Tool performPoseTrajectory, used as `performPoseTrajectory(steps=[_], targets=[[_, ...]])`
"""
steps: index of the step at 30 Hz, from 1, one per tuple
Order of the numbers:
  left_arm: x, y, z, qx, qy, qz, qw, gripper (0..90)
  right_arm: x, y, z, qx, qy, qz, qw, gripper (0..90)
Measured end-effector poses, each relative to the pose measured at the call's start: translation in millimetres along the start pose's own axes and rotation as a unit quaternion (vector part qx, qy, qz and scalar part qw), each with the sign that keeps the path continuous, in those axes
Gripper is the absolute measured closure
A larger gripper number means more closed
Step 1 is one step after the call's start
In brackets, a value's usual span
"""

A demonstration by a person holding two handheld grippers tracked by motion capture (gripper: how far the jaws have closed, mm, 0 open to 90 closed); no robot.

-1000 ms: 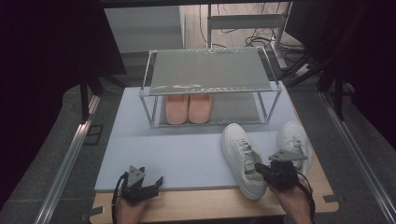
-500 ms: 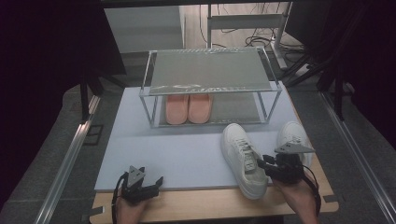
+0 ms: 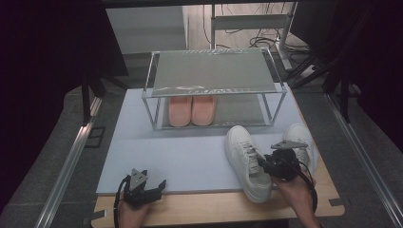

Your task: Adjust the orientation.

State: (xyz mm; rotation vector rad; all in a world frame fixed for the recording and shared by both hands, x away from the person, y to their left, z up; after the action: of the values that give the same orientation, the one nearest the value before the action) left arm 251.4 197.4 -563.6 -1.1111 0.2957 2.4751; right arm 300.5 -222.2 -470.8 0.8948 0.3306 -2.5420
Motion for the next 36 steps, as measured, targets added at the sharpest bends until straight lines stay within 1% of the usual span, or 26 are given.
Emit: performPoseTrajectory(steps=[2,5,8,11,15,21,23,29,31,36], targets=[[0.0,0.0,0.0,0.000,0.000,0.000,1.0000,16.3,-0.4,1.2,-0.4,-0.004,-0.001,-0.004,1.0000,71.1],[0.0,0.0,0.0,0.000,0.000,0.000,1.0000,16.3,-0.6,0.9,-0.2,-0.002,-0.001,-0.002,1.0000,74.8],[0.0,0.0,0.0,0.000,0.000,0.000,1.0000,16.3,-1.7,1.4,-0.1,-0.007,-0.005,-0.019,0.9998,78.5],[0.0,0.0,0.0,0.000,0.000,0.000,1.0000,16.3,-1.5,4.0,0.2,-0.028,-0.002,-0.041,0.9988,79.6],[0.0,0.0,0.0,0.000,0.000,0.000,1.0000,16.3,-2.3,5.4,2.4,-0.058,0.002,-0.070,0.9958,80.5],[0.0,0.0,0.0,0.000,0.000,0.000,1.0000,16.3,-7.2,1.8,5.4,-0.075,0.011,-0.083,0.9937,81.2],[0.0,0.0,0.0,0.000,0.000,0.000,1.0000,16.3,-8.9,1.3,5.7,-0.087,0.014,-0.090,0.9920,81.2],[0.0,0.0,0.0,0.000,0.000,0.000,1.0000,16.3,-10.6,1.3,4.5,-0.128,0.014,-0.114,0.9851,81.6],[0.0,0.0,0.1,0.000,0.000,0.000,1.0000,16.3,-11.1,0.8,4.4,-0.138,0.016,-0.119,0.9832,81.6],[0.0,0.0,0.1,0.000,0.000,0.000,1.0000,16.3,-15.1,1.0,6.6,-0.169,0.028,-0.134,0.9761,81.6]])
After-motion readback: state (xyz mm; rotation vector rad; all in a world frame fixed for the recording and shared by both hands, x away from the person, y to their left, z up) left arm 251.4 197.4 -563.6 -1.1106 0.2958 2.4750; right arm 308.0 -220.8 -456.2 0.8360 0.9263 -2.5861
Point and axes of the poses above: each handheld gripper's, and its own axes: z roughly backward along the jaws, x roughly out of its underside, y roughly to its right, the point moved 4 cm from there along -z, roughly forward along the jaws, and after that the axes turned 4 degrees about -y, right-handed, at the moved point
